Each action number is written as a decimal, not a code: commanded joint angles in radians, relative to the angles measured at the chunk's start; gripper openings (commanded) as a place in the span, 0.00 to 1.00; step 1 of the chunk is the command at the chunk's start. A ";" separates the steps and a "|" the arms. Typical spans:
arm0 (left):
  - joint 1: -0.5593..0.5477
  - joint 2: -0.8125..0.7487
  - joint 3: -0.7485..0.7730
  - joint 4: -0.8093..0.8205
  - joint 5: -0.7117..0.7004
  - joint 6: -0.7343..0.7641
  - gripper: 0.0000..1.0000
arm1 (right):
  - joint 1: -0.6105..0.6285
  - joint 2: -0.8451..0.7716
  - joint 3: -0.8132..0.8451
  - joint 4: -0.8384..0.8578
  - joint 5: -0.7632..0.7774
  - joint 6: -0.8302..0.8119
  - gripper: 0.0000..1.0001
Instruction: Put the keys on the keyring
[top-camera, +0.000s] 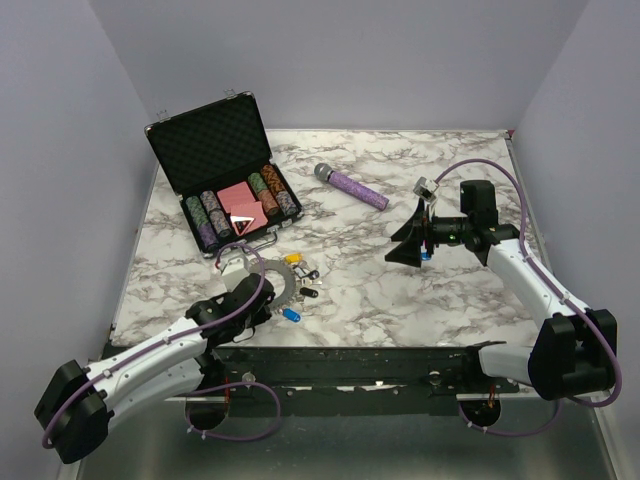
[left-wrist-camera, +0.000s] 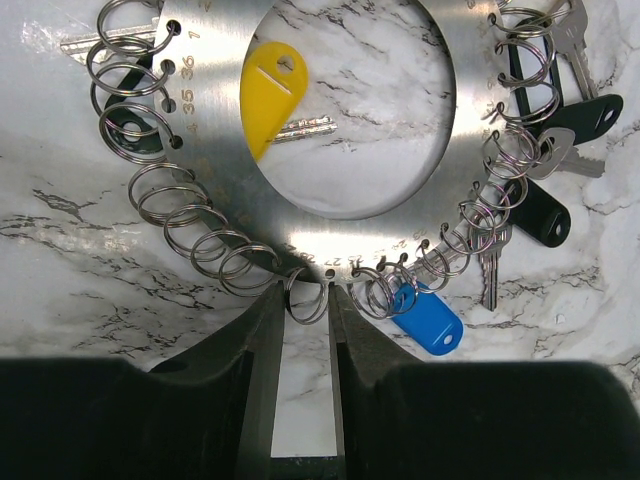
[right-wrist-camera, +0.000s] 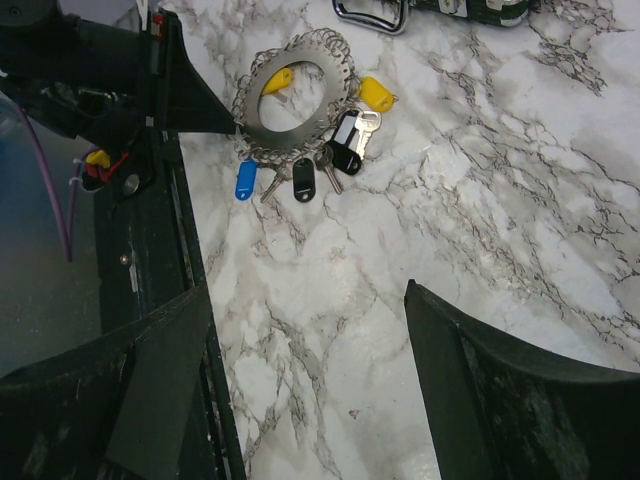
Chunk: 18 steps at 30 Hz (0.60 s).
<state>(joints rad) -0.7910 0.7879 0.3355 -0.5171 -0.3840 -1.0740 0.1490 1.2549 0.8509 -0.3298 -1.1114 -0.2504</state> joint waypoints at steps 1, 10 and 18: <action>0.007 0.010 -0.001 0.015 0.017 -0.009 0.32 | -0.005 0.003 -0.009 0.017 -0.015 0.005 0.86; 0.007 -0.007 -0.013 0.032 0.030 -0.066 0.30 | -0.005 0.001 -0.009 0.014 -0.015 0.003 0.86; 0.007 -0.019 -0.039 0.046 0.031 -0.112 0.29 | -0.003 0.001 -0.006 0.009 -0.019 0.002 0.86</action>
<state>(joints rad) -0.7910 0.7753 0.3180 -0.4919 -0.3683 -1.1408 0.1490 1.2549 0.8509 -0.3302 -1.1118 -0.2508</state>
